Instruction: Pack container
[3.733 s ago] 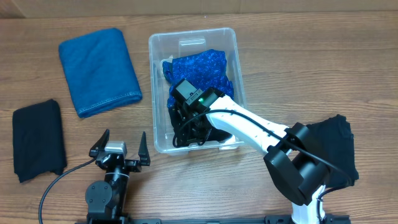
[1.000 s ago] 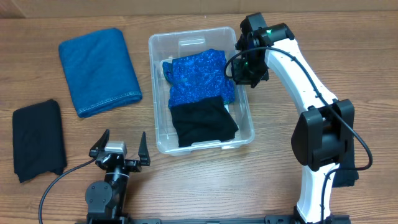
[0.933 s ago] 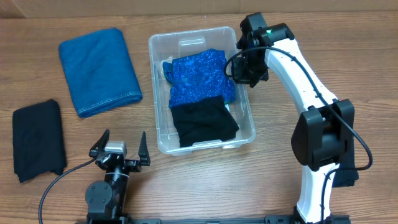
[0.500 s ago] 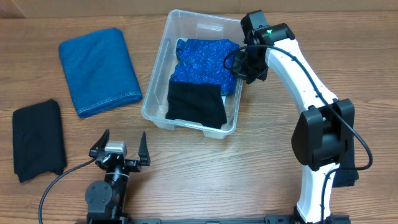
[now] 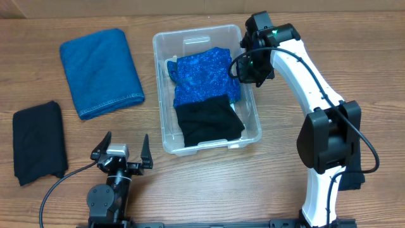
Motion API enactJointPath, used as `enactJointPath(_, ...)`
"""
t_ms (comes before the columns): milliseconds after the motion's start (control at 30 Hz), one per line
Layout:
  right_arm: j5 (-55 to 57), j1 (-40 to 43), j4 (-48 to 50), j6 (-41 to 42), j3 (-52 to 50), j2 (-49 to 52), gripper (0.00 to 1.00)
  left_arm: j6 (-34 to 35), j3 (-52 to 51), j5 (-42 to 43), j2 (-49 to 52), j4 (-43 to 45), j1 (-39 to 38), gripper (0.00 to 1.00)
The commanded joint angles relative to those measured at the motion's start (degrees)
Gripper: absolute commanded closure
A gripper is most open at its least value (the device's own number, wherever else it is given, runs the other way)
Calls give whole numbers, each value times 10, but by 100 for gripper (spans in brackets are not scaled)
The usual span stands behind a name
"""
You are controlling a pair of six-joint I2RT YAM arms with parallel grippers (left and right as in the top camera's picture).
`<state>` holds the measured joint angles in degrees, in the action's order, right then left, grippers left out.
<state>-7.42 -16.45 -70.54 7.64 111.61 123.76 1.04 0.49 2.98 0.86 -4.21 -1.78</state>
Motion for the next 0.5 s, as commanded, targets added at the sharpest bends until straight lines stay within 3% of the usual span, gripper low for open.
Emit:
enactJointPath(0, 1, 1, 14, 37, 1, -2, 90, -11, -2, 0, -5, 0, -1, 0)
enactJointPath(167, 5, 1, 17, 104, 1, -2, 90, -11, -2, 0, -5, 0, -1, 0)
enactJointPath(467, -2, 1, 17, 30, 1, -2, 89, -11, -2, 0, -5, 0, -1, 0)
